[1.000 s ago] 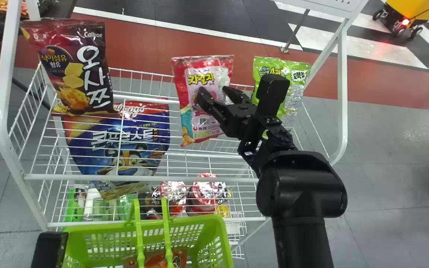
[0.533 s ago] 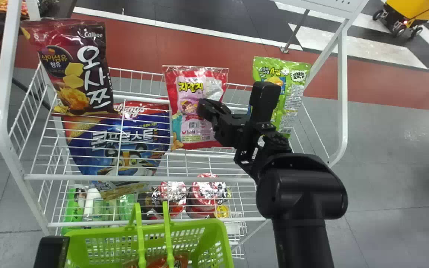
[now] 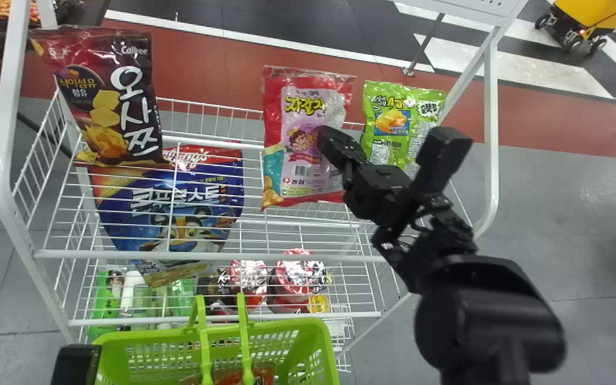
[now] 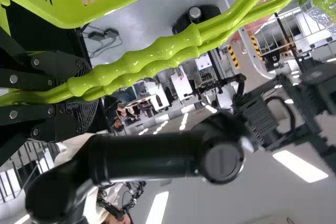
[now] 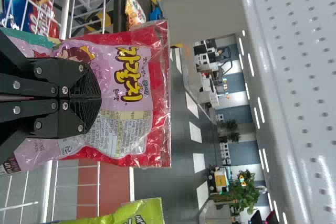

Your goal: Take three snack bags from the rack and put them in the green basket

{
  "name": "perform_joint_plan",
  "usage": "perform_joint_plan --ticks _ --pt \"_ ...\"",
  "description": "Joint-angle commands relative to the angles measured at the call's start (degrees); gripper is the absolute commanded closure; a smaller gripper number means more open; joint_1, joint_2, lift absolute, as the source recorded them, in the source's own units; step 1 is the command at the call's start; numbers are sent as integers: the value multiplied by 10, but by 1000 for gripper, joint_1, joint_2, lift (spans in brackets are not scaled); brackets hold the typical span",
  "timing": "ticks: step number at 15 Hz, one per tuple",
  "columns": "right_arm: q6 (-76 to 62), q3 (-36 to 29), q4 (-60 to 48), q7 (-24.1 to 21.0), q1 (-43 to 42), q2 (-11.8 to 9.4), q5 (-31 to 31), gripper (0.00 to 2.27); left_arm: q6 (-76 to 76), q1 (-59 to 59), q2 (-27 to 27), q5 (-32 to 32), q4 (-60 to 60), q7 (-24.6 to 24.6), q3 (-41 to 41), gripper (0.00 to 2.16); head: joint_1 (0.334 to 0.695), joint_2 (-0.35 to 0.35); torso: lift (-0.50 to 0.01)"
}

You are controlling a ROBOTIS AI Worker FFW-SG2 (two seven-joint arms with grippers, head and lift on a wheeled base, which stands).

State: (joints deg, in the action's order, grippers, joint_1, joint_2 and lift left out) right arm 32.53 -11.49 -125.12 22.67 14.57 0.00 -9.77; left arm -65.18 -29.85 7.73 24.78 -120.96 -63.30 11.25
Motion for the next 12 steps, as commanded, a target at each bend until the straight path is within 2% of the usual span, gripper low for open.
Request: perform_joint_plan --ticks 1,3,5,8,10,12 --pt "75 -42 -105 6 62 1 -46 2169 0 1 0 0 -1 0 0 1872 695 -350 -7" --pt "159 -85 -181 14 121 1 -87 2169 -2 2 1 0 -1 -1 -4 1872 695 -350 -7" --pt "198 -117 -240 33 190 1 -99 2169 -2 3 1 1 0 -1 -9 1872 695 -350 -7" --pt "302 -157 -278 70 230 1 -143 2169 2 -6 -4 3 -1 3 -15 1872 695 -350 -7" --pt "349 -173 -293 75 268 -1 -169 2169 4 -6 -6 0 -1 5 -9 1872 695 -350 -7" --pt "381 -169 -285 86 283 -4 -170 2169 4 -3 -6 0 -1 9 -7 1872 695 -350 -7"
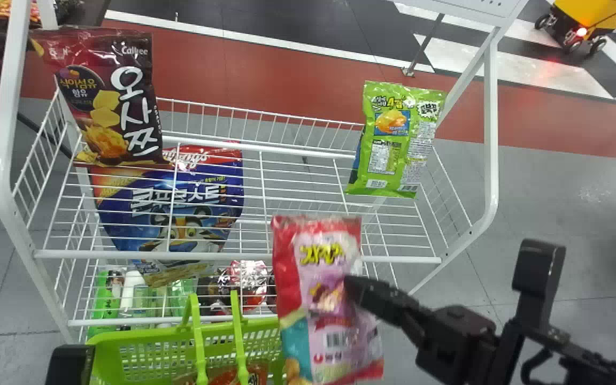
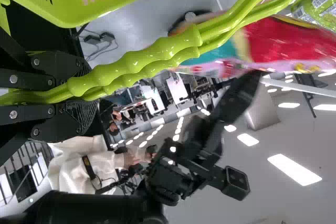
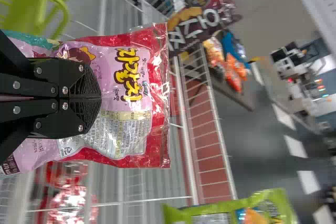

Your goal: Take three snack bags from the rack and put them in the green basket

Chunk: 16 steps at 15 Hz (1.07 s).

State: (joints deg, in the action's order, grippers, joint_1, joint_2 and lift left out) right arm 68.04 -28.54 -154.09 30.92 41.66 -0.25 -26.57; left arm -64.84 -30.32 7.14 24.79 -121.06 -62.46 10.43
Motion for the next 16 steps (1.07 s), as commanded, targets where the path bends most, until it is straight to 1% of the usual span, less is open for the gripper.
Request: perform_joint_plan --ticks 1,2,4,6,7,10,13,14,15,16 --pt "33 12 17 8 18 -9 -6 2169 0 2 -1 0 -1 2 2 1872 695 -350 -7" --pt "42 23 30 12 24 -17 -17 2165 -2 3 -1 -1 -1 3 5 1872 695 -350 -7" --pt "98 52 36 12 27 -21 -20 2169 0 3 -1 -2 -1 3 6 1872 695 -350 -7" --pt "105 73 47 9 30 -29 -19 2169 0 3 -1 -2 -1 3 6 1872 695 -350 -7" --pt "98 87 61 5 27 -37 -17 2169 0 2 -2 -2 -1 3 6 1872 695 -350 -7" --pt "56 135 114 -9 12 -45 21 2165 0 2 -2 -4 -1 3 9 1872 695 -350 -7" --pt "52 179 164 -13 -6 -70 35 2165 0 2 -2 -5 -1 3 9 1872 695 -350 -7" --pt "54 192 165 -13 -6 -72 39 2165 0 2 -3 -6 -1 4 9 1872 695 -350 -7" --pt "66 201 165 -14 -7 -72 39 2128 0 2 -4 -7 -1 4 10 1872 695 -350 -7" --pt "107 204 161 -13 -14 -73 37 1878 0 2 -4 -8 -1 4 10 1872 695 -350 -7"
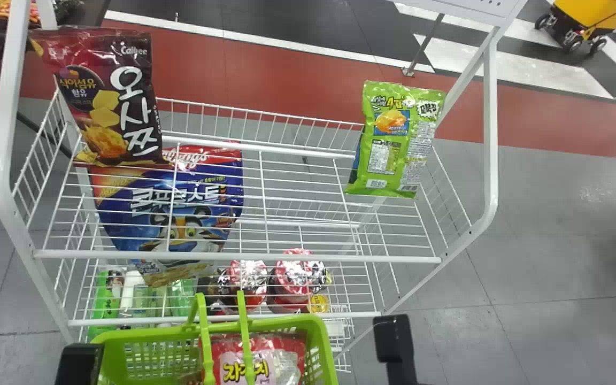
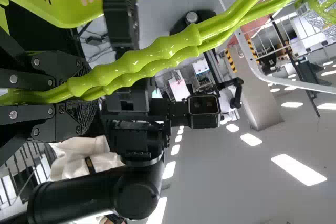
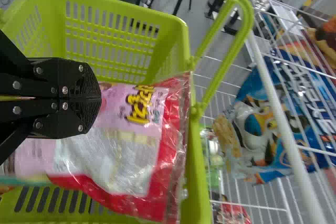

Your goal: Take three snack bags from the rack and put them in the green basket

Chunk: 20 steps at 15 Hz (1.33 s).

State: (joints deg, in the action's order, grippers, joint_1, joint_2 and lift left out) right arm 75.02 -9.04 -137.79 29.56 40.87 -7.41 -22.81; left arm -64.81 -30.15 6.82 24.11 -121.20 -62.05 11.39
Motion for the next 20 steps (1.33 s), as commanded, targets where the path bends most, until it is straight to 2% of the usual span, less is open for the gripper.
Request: perform_joint_plan --ticks 1,2,6,9,12,15,20 --pt "25 10 -6 1 -5 -2 1 819 0 0 -1 -1 0 0 0 1872 695 -350 -7" --pt "-9 8 -15 1 4 -3 6 -1 0 0 -1 -1 0 0 0 1872 695 -350 -7" --pt "-403 -14 -21 -51 56 2 33 56 3 0 -1 0 1 -2 0 1872 695 -350 -7" --pt "-587 -35 35 -78 11 21 41 63 3 -1 -1 -1 1 -2 1 1872 695 -350 -7" --pt "-603 -49 96 -104 -89 51 82 66 7 -2 -1 -1 3 -1 6 1872 695 -350 -7" --pt "-612 -50 187 -150 -208 53 149 60 9 -4 -1 -5 1 -1 11 1872 695 -350 -7" --pt "-541 -86 309 -170 -352 53 191 66 5 0 6 -6 -1 -2 12 1872 695 -350 -7"
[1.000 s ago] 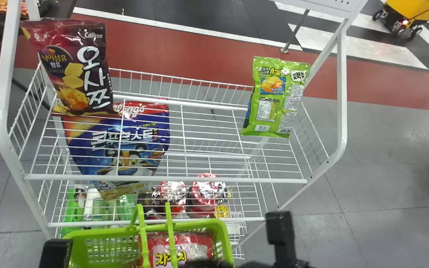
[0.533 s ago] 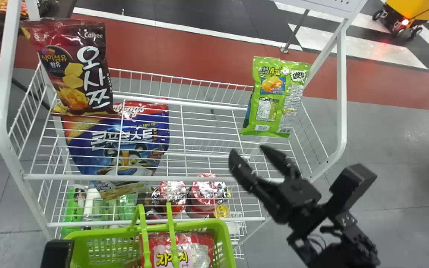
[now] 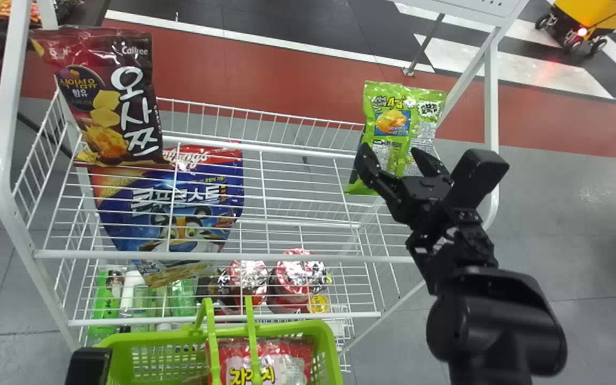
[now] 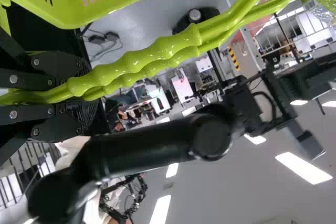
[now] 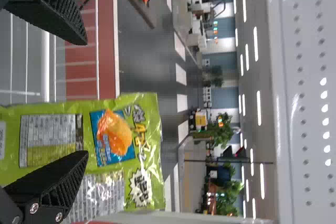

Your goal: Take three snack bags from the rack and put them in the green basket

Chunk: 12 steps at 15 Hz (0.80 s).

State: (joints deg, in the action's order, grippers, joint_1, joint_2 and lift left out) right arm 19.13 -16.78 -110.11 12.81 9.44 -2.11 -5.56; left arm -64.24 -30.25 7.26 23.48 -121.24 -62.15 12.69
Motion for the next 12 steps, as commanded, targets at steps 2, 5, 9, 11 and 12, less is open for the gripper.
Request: perform_joint_plan --ticks 2,5,9,11,12 --pt "26 -34 68 -3 -67 0 36 66 -1 5 2 0 0 -3 0 1872 695 -350 -7" --pt "26 -62 145 7 -108 -8 49 66 -4 12 2 1 3 -3 -1 1872 695 -350 -7" --pt "30 -72 177 70 -131 -13 43 93 -4 23 1 1 14 2 4 1872 695 -350 -7" --pt "47 -70 184 86 -144 -13 46 191 -4 24 2 0 15 3 6 1875 695 -350 -7" --pt "49 -69 185 89 -146 -14 49 336 -4 24 2 0 15 3 6 1872 695 -350 -7"
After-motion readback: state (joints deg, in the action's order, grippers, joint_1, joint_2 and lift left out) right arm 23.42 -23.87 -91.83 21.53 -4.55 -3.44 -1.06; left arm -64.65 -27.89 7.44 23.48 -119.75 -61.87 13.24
